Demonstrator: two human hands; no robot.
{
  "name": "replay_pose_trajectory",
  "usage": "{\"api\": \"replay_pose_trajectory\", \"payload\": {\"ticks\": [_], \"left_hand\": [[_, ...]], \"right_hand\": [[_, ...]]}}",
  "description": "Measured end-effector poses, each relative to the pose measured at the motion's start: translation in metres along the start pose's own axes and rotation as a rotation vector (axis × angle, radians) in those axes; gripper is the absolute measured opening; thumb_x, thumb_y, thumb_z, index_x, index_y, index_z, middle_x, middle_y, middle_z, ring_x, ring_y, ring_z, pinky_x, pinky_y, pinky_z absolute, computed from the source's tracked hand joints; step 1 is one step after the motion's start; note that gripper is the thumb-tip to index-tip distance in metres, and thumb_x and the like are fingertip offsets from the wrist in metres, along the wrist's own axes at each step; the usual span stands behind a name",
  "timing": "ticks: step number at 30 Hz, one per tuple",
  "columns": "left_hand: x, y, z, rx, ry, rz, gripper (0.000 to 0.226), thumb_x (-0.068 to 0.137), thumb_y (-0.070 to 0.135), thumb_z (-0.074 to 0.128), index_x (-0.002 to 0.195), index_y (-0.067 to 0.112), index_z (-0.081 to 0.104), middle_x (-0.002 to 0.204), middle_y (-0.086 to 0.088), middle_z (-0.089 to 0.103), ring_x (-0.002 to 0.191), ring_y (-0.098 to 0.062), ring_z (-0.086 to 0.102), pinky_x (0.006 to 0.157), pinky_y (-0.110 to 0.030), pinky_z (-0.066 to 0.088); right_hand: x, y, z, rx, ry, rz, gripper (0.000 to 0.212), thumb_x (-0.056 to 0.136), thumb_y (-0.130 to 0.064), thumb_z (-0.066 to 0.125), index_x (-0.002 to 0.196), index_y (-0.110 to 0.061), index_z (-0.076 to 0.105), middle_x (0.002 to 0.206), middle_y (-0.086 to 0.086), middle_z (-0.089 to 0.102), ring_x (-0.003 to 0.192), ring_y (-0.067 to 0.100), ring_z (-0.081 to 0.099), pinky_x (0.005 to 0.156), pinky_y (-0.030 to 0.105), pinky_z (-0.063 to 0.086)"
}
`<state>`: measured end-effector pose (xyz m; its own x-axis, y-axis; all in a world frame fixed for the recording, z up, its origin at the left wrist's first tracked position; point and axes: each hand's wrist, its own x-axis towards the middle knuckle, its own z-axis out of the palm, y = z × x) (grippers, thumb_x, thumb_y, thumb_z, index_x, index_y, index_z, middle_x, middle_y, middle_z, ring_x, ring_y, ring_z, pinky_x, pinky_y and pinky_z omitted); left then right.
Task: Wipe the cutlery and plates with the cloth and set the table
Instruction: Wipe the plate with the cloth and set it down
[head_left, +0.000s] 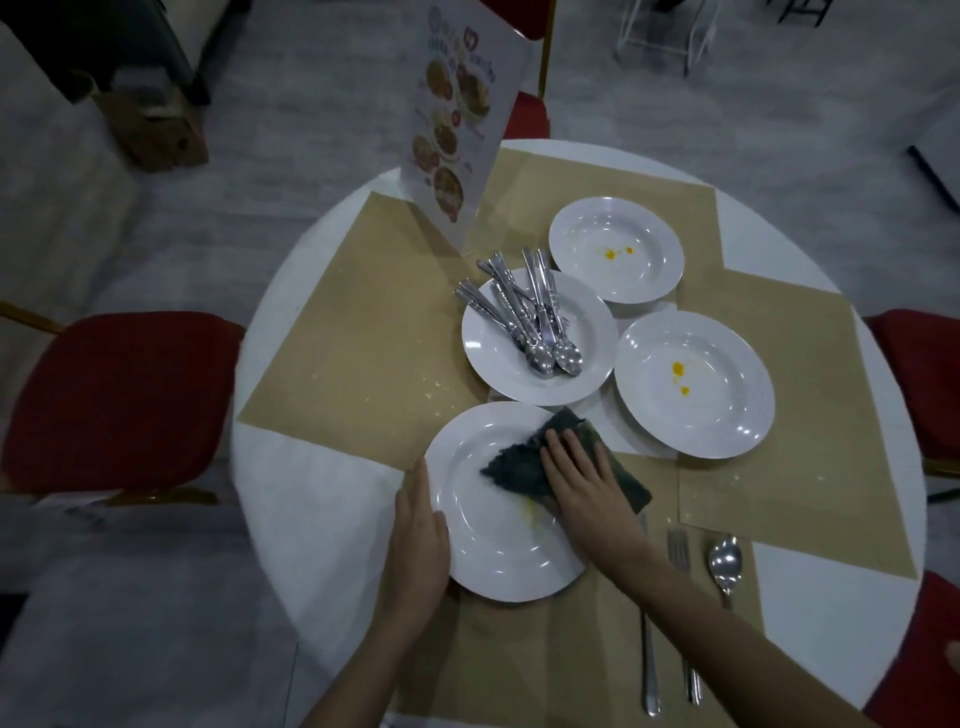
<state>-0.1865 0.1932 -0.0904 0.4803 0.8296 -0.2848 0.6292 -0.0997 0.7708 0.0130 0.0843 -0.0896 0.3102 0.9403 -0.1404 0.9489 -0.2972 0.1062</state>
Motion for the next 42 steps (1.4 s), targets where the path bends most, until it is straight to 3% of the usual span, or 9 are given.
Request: {"api": "replay_pose_trajectory", "payload": {"ticks": [5, 10, 16, 21, 23, 26, 32, 36, 42], "left_hand": [[0.003, 0.002, -0.004, 0.146, 0.024, 0.037, 0.061, 0.102, 0.018, 0.037, 0.153, 0.027, 0.007, 0.152, 0.0, 0.026, 0.128, -0.013, 0.042, 0.1, -0.024, 0.04], [0.011, -0.004, -0.017, 0.448, -0.044, 0.245, 0.058, 0.102, 0.017, 0.037, 0.152, 0.007, 0.01, 0.161, -0.009, 0.012, 0.148, -0.023, 0.016, 0.119, -0.032, 0.018], [0.004, -0.001, -0.021, 0.661, -0.121, 0.476, 0.068, 0.066, -0.001, 0.082, 0.127, -0.01, 0.054, 0.131, -0.025, 0.057, 0.117, -0.039, 0.059, 0.085, -0.048, 0.056], [0.004, -0.005, -0.016, 0.526, -0.078, 0.477, 0.052, 0.093, 0.01, 0.059, 0.139, -0.006, 0.041, 0.146, -0.02, 0.043, 0.132, -0.036, 0.046, 0.101, -0.048, 0.045], [0.007, -0.008, -0.016, 0.435, -0.087, 0.401, 0.053, 0.102, 0.019, 0.04, 0.149, 0.002, 0.023, 0.158, -0.009, 0.02, 0.145, -0.025, 0.024, 0.116, -0.038, 0.028], [0.009, -0.012, -0.015, 0.426, -0.139, 0.374, 0.06, 0.104, 0.019, 0.035, 0.151, 0.016, -0.002, 0.159, 0.003, -0.008, 0.149, -0.016, 0.0, 0.119, -0.026, 0.009], [0.003, -0.005, -0.014, 0.3, -0.149, 0.342, 0.056, 0.104, 0.019, 0.029, 0.15, 0.022, -0.003, 0.158, 0.01, -0.002, 0.147, -0.008, 0.0, 0.119, -0.023, 0.009], [-0.002, 0.001, -0.009, 0.108, -0.095, 0.216, 0.05, 0.104, 0.022, 0.032, 0.151, 0.028, 0.018, 0.154, 0.015, 0.021, 0.14, -0.001, 0.023, 0.109, -0.015, 0.022], [0.009, 0.003, -0.013, 0.109, -0.017, 0.151, 0.052, 0.099, 0.004, 0.044, 0.148, 0.019, 0.035, 0.143, -0.004, 0.041, 0.115, -0.004, 0.045, 0.095, -0.015, 0.038]], "right_hand": [[-0.003, -0.062, 0.005, 0.155, 0.102, -0.162, 0.065, 0.076, -0.034, 0.08, 0.13, -0.005, 0.059, 0.137, 0.012, 0.055, 0.127, 0.028, 0.053, 0.104, 0.045, 0.037], [-0.024, -0.026, 0.003, 0.083, 0.089, -0.355, 0.065, 0.082, -0.04, 0.073, 0.136, -0.009, 0.054, 0.143, 0.01, 0.051, 0.131, 0.024, 0.049, 0.106, 0.04, 0.041], [-0.028, 0.012, -0.002, -0.01, 0.08, -0.164, 0.068, 0.074, -0.038, 0.081, 0.13, -0.006, 0.059, 0.136, 0.012, 0.057, 0.126, 0.026, 0.054, 0.103, 0.045, 0.04], [-0.022, -0.052, 0.002, 0.154, 0.118, -0.18, 0.066, 0.077, -0.036, 0.08, 0.132, -0.008, 0.058, 0.139, 0.009, 0.054, 0.129, 0.025, 0.051, 0.105, 0.039, 0.037], [-0.023, -0.066, 0.001, 0.178, 0.11, -0.272, 0.064, 0.081, -0.038, 0.076, 0.135, -0.011, 0.056, 0.142, 0.006, 0.052, 0.131, 0.023, 0.049, 0.106, 0.037, 0.038], [-0.029, -0.048, -0.004, 0.128, 0.075, -0.36, 0.063, 0.084, -0.042, 0.071, 0.137, -0.013, 0.053, 0.144, 0.005, 0.05, 0.132, 0.021, 0.047, 0.107, 0.035, 0.039], [-0.035, 0.031, -0.004, 0.001, 0.068, -0.183, 0.069, 0.072, -0.028, 0.083, 0.132, -0.003, 0.057, 0.139, 0.016, 0.053, 0.128, 0.029, 0.051, 0.103, 0.047, 0.044], [-0.022, -0.01, -0.001, 0.066, 0.072, -0.054, 0.068, 0.067, -0.024, 0.088, 0.126, -0.003, 0.062, 0.134, 0.014, 0.058, 0.125, 0.029, 0.055, 0.101, 0.044, 0.046], [-0.025, -0.049, 0.001, 0.164, 0.061, -0.321, 0.072, 0.07, -0.023, 0.085, 0.134, -0.009, 0.056, 0.141, 0.01, 0.052, 0.13, 0.026, 0.05, 0.107, 0.038, 0.033]]}}
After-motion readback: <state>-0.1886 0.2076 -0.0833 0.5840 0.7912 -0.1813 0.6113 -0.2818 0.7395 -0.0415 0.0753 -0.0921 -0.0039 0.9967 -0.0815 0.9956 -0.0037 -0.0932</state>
